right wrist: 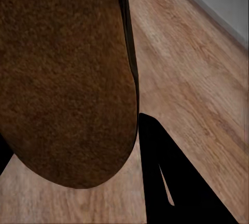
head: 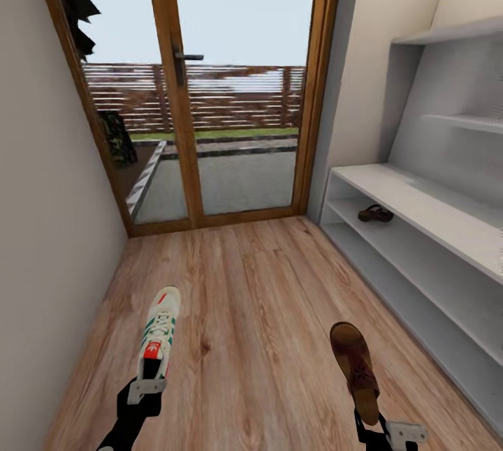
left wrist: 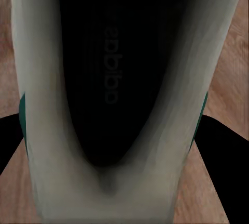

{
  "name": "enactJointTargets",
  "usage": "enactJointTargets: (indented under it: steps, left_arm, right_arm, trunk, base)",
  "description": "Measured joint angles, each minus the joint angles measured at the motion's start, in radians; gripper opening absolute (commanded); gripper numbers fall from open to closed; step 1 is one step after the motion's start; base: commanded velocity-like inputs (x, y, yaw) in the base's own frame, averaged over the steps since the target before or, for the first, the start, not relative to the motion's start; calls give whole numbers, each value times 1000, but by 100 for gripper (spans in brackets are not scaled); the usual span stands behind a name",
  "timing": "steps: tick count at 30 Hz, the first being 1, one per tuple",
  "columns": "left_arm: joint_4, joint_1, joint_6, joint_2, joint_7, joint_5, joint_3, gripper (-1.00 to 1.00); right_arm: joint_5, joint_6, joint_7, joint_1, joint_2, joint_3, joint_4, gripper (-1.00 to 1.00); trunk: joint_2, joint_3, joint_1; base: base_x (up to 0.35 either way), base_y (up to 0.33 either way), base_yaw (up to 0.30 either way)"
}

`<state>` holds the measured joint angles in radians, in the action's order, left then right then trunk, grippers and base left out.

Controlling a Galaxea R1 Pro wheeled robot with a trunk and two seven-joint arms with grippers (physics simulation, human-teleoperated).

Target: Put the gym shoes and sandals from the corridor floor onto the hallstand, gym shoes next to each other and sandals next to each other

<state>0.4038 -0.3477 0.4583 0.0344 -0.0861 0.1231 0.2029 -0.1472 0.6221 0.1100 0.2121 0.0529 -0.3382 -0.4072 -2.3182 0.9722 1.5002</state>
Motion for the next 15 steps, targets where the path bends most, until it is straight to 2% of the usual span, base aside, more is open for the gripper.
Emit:
enactJointTargets:
  steps: [15]
  left_arm:
    - [0,0,0,0,0,0,0,-100]
  right_arm:
    - [0,0,0,0,0,0,-1,-100]
  trunk:
    - [0,0,0]
  base:
    - [339,0,-260]
